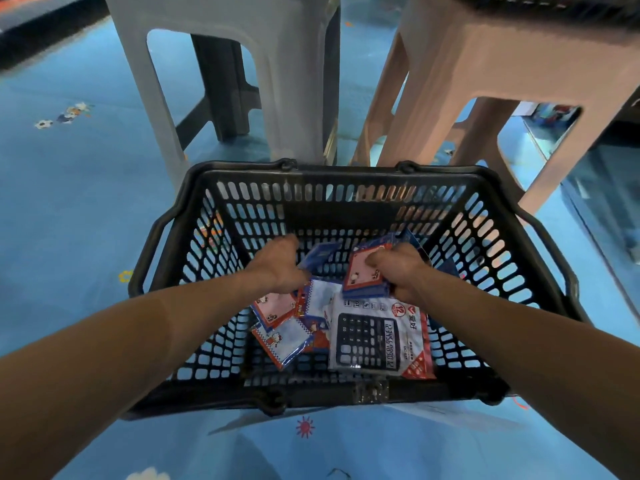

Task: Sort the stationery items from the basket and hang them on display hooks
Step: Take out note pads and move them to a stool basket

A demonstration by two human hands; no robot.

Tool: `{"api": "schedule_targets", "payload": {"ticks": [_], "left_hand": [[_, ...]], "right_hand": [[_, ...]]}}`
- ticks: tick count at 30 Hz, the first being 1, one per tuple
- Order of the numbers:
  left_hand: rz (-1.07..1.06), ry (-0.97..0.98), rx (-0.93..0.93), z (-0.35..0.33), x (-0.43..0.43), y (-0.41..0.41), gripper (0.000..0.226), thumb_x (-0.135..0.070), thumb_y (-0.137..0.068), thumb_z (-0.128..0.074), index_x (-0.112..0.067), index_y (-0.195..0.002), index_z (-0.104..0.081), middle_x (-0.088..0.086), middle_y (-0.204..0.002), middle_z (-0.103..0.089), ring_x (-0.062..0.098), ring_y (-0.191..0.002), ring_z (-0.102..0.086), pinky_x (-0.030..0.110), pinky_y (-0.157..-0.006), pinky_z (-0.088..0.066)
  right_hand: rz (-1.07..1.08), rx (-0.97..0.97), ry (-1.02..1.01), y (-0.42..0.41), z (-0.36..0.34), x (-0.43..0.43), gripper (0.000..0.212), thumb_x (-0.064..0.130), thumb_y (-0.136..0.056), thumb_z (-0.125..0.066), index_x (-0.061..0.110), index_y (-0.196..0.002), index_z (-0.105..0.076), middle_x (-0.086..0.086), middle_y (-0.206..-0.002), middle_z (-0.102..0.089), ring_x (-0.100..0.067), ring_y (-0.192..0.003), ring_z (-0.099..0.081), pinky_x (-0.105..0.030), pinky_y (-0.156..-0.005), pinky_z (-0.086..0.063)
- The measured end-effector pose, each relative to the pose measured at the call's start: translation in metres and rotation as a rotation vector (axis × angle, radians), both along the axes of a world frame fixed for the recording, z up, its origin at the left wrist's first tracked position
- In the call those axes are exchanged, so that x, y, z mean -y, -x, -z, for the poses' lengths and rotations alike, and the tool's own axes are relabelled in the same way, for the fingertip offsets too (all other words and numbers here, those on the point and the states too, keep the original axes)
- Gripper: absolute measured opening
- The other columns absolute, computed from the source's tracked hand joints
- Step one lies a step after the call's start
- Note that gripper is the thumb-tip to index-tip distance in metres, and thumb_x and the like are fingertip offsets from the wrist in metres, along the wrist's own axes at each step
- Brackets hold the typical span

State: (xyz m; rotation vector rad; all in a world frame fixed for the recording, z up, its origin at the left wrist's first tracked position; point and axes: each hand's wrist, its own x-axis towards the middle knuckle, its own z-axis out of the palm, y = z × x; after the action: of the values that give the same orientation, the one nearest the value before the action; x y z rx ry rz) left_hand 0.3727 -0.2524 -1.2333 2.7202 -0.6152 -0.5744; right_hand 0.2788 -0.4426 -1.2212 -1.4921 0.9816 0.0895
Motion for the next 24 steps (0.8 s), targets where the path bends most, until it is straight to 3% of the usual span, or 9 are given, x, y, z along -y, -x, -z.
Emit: {"api": "schedule_targets", "payload": {"ticks": [2, 6, 10, 13, 17, 20, 24], "left_hand": [[0.028, 0.004, 0.011, 0.007, 0.009, 0.002, 0.056, -0.039, -0.084, -0.079, -0.014, -0.127, -0.054, 0.009, -0.122, -0.059, 0.027, -0.105, -0.06, 0.036, -0.079, -0.051], [-0.018, 0.009, 0.102, 0.01, 0.027, 0.004, 0.015, -0.03, -0.097, -0.066, -0.017, -0.099, -0.058, 0.01, -0.105, -0.067, 0.026, -0.088, -0.061, 0.032, -0.066, -0.043], [-0.097, 0.145, 0.053, 0.007, 0.028, 0.002, 0.017, -0.028, -0.097, -0.057, -0.02, -0.085, -0.049, 0.002, -0.085, -0.058, 0.018, -0.075, -0.056, 0.029, -0.056, -0.037], [-0.166, 0.3, 0.005, 0.003, 0.018, -0.001, 0.023, -0.033, -0.103, -0.048, -0.022, -0.083, -0.047, 0.004, -0.079, -0.058, 0.017, -0.067, -0.056, 0.029, -0.051, -0.033], [-0.332, 0.528, -0.194, -0.003, 0.006, -0.008, 0.007, -0.022, -0.101, -0.054, -0.017, -0.105, -0.056, 0.01, -0.086, -0.063, 0.025, -0.076, -0.059, 0.031, -0.062, -0.045], [-0.409, 0.647, -0.395, -0.01, -0.002, -0.005, 0.034, -0.008, -0.1, -0.056, -0.031, -0.124, -0.051, 0.012, -0.092, -0.067, 0.027, -0.077, -0.064, 0.036, -0.066, -0.051], [-0.56, 0.758, -0.666, -0.025, -0.011, -0.001, 0.023, -0.003, -0.099, -0.051, -0.012, -0.097, -0.072, 0.009, -0.083, -0.074, 0.013, -0.055, -0.069, 0.022, -0.048, -0.052]], "right_hand": [[-0.011, 0.004, -0.007, -0.001, 0.001, 0.001, 0.014, -0.007, -0.093, -0.062, 0.006, -0.093, -0.057, -0.02, -0.099, -0.072, -0.033, -0.087, -0.074, -0.051, -0.082, -0.062], [-0.022, 0.02, -0.023, -0.002, -0.001, 0.001, 0.017, -0.008, -0.092, -0.062, 0.008, -0.093, -0.056, -0.02, -0.099, -0.072, -0.03, -0.082, -0.074, -0.038, -0.06, -0.062], [-0.054, 0.043, -0.021, 0.001, -0.002, 0.002, 0.017, -0.008, -0.092, -0.061, 0.008, -0.099, -0.061, -0.02, -0.106, -0.073, -0.034, -0.093, -0.074, -0.047, -0.079, -0.063], [-0.108, 0.088, 0.045, 0.002, -0.008, 0.004, 0.024, -0.005, -0.093, -0.062, 0.009, -0.112, -0.062, -0.017, -0.11, -0.072, -0.03, -0.094, -0.073, -0.046, -0.083, -0.062], [-0.384, 0.148, 0.411, 0.003, -0.026, 0.003, 0.026, 0.005, -0.095, -0.065, 0.012, -0.119, -0.059, -0.01, -0.11, -0.07, -0.026, -0.104, -0.068, -0.05, -0.097, -0.055], [-0.589, 0.303, 0.621, 0.007, -0.038, -0.004, 0.019, 0.013, -0.096, -0.066, 0.012, -0.115, -0.061, -0.007, -0.102, -0.069, -0.024, -0.098, -0.065, -0.045, -0.091, -0.053], [-0.666, 0.436, 0.679, 0.008, -0.045, -0.014, 0.011, 0.023, -0.096, -0.068, 0.017, -0.106, -0.067, 0.002, -0.095, -0.068, -0.019, -0.093, -0.064, -0.04, -0.085, -0.052]]}}
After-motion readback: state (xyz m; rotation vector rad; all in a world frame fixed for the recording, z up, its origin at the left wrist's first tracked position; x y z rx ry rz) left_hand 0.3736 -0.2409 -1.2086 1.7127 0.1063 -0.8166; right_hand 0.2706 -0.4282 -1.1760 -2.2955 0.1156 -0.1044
